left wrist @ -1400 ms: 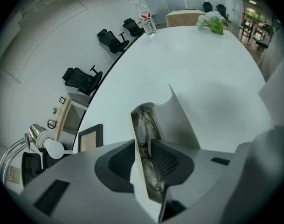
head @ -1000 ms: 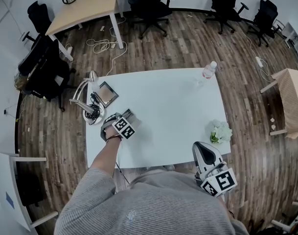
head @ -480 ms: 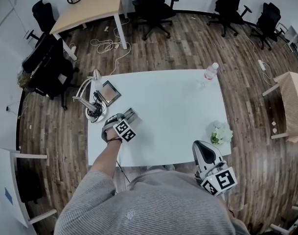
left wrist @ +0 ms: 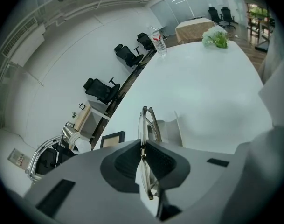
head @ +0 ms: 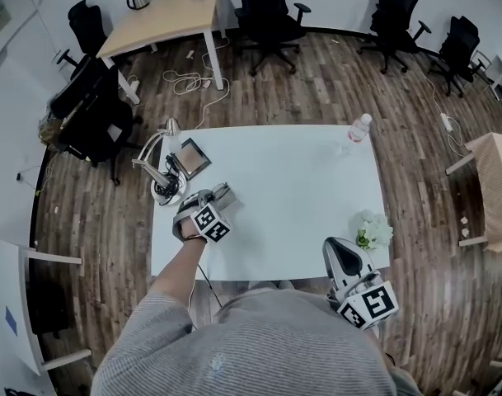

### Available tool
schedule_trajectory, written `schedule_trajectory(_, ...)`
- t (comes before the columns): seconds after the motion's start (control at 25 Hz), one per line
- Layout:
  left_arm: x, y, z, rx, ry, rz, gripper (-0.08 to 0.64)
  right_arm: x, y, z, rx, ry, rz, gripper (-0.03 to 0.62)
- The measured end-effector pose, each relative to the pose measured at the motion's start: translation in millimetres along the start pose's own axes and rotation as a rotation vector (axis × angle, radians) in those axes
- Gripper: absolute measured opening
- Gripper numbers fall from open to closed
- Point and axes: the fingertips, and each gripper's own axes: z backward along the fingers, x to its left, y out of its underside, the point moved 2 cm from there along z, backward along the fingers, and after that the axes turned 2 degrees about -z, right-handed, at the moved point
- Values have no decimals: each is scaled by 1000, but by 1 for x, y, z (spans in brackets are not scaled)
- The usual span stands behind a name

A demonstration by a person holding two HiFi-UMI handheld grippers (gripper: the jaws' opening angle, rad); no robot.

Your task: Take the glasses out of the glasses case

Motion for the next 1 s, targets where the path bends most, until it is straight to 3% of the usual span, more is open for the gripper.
schedule_trajectory(0.48,12,-56,64,-268,1,343,38,3,-2,-1,-10,-43,11,17)
schedule_trajectory(0.64,11,-75,88,-391,70,529,38,4,-2,-1,-14,-56,15,16)
schedule_trajectory(0.76,9,-87,104,-461,119,621,37,5,-2,-1,-16,-61,17,17)
schedule_trajectory(1.0,2,-101,130,-599,280,904,38,6,-2,-1,-17,-65,19,16)
